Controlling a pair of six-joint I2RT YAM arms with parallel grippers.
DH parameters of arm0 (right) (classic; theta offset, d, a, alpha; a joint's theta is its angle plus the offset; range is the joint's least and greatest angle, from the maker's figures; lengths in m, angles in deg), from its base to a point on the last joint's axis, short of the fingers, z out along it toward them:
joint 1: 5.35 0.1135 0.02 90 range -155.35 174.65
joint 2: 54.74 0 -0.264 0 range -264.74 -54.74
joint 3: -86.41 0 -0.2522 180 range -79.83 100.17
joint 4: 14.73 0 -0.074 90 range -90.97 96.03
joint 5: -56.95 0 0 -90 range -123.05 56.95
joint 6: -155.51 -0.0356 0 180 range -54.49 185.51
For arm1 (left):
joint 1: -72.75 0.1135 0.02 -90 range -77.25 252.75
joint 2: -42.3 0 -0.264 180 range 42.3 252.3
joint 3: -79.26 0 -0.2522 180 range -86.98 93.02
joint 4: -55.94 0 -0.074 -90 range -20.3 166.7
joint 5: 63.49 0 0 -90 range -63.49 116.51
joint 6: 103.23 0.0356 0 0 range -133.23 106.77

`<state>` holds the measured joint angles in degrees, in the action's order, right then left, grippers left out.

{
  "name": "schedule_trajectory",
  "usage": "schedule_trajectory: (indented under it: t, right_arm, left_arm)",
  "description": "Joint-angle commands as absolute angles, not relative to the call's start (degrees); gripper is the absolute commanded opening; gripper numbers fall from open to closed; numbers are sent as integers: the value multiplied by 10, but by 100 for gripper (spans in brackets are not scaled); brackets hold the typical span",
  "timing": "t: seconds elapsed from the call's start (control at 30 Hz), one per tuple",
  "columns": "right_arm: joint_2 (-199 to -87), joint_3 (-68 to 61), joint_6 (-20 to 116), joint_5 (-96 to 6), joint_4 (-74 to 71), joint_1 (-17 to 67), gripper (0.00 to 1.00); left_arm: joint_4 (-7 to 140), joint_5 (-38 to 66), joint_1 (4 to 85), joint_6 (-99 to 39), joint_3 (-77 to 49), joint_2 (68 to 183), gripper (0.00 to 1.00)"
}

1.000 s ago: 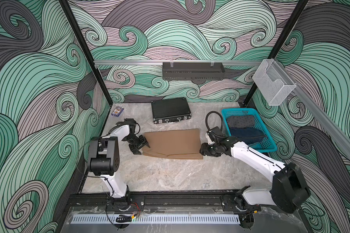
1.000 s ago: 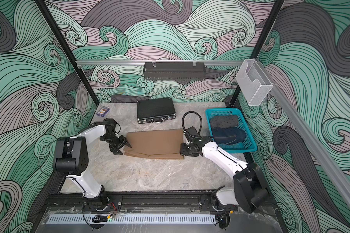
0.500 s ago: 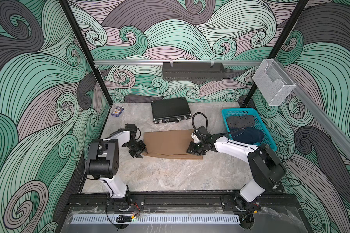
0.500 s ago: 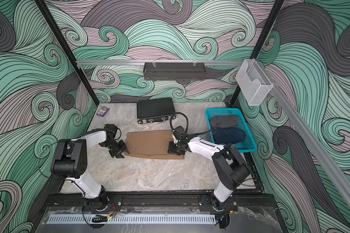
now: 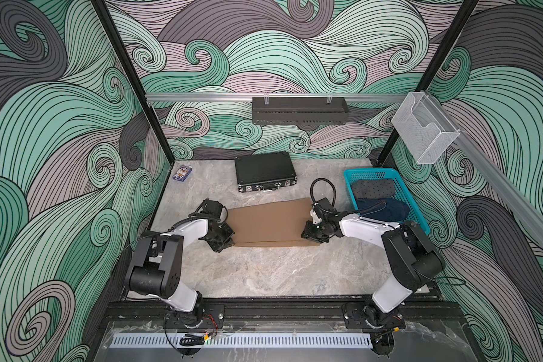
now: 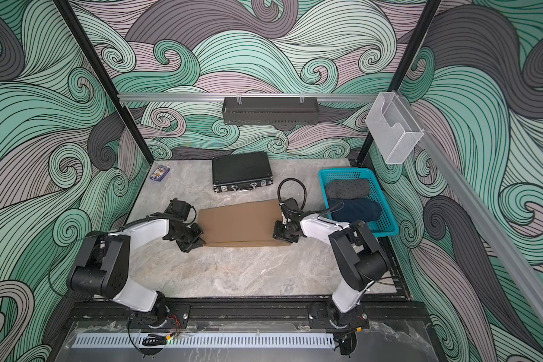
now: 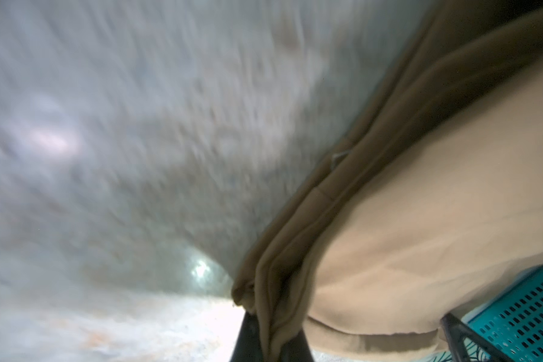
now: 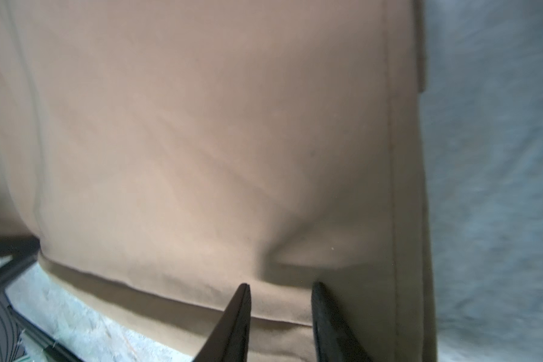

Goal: Roll up the skirts
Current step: Adjust the skirt at the center of the board, then roll the skirt at the center of the board.

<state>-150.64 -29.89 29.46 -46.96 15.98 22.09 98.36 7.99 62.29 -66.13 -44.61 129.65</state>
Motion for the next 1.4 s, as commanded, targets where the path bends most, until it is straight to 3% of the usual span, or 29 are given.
schedule_trajectory:
  t: [0.0, 0.3, 0.43, 0.47, 0.5, 0.57, 0.6, 0.73, 0.87, 1.0, 1.1, 1.27, 1.37]
  right_arm:
    - [-1502, -311, 294, -414, 190, 202, 38]
    - [-1506, -276, 330, -325, 223, 173, 44]
    - [-1497, -244, 355, -276, 264, 165, 48]
    - [-1490, -236, 359, -267, 281, 165, 48]
    - [-1475, -232, 364, -259, 293, 165, 48]
    - [-1430, -243, 361, -244, 299, 175, 50]
    - [-1398, -254, 360, -240, 299, 187, 52]
    - [-1303, -284, 335, -216, 315, 293, 58]
    - [-1285, -279, 226, -174, 326, 474, 59]
    - [-1403, -174, 184, -113, 367, 638, 61]
    - [-1505, -75, 188, -68, 414, 716, 63]
    - [-1615, 17, 245, -41, 441, 777, 65]
    - [-1661, 50, 252, -86, 455, 779, 65]
  left_arm:
    - [974, 71, 560, -748, -493, 1268, 1]
    - [897, 161, 276, -1011, -588, 1123, 0]
    - [896, 188, 199, -1042, -569, 1109, 16]
    - [920, 184, 196, -1028, -556, 1111, 25]
    - [954, 183, 197, -1013, -539, 1111, 42]
    - [1032, 193, 203, -975, -509, 1100, 65]
    - [1062, 201, 207, -948, -498, 1087, 71]
    - [1155, 230, 262, -807, -460, 1021, 81]
    - [1253, 191, 444, -597, -385, 981, 87]
    - [1312, 236, 551, -459, -282, 1047, 87]
    - [1275, 162, 624, -444, -290, 1104, 78]
    - [1205, -13, 723, -464, -334, 1188, 61]
    - [1161, -41, 736, -489, -364, 1219, 52]
